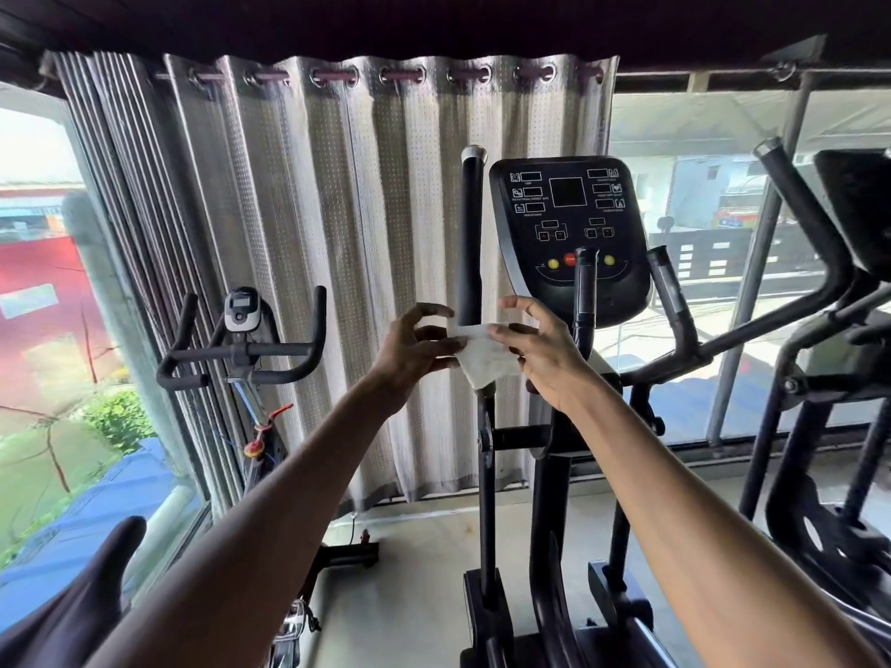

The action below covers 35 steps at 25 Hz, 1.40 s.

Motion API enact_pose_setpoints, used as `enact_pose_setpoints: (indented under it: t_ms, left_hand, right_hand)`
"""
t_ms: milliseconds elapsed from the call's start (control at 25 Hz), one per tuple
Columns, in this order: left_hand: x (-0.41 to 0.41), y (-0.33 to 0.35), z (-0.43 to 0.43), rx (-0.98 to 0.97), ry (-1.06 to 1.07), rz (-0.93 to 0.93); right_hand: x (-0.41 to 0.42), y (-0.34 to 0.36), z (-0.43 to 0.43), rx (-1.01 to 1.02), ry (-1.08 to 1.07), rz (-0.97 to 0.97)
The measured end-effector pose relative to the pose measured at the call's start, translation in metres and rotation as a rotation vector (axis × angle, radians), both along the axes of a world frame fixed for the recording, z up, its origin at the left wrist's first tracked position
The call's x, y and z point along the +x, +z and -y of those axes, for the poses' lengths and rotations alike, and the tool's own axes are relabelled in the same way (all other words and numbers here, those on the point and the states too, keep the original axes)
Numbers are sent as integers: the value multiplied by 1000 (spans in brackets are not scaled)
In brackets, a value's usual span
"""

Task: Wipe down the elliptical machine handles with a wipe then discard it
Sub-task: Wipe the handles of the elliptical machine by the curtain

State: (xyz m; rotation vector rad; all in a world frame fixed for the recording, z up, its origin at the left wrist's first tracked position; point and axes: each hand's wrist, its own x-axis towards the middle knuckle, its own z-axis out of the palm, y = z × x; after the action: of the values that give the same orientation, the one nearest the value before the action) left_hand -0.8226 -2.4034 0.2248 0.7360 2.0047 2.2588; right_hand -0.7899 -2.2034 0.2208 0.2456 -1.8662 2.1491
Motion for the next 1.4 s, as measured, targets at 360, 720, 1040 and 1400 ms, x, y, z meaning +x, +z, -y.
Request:
enact_pose_setpoints:
  t_ms: [360,720,1040,1400]
  left_hand:
    - [-13,24,0,-309,216,-255]
    - [-25,49,-5,-302,233,-184]
    - [-40,68,-33,-116,320,-167]
    - [-86,83,-37,-145,330,-272]
  right_hand:
    - [-9,19,0,577,-219,-166]
    - [-26,30,7,386,-323,-184]
    - [-54,48,42,115,-520,-138]
    - [-110,83,21,33,-763,-328]
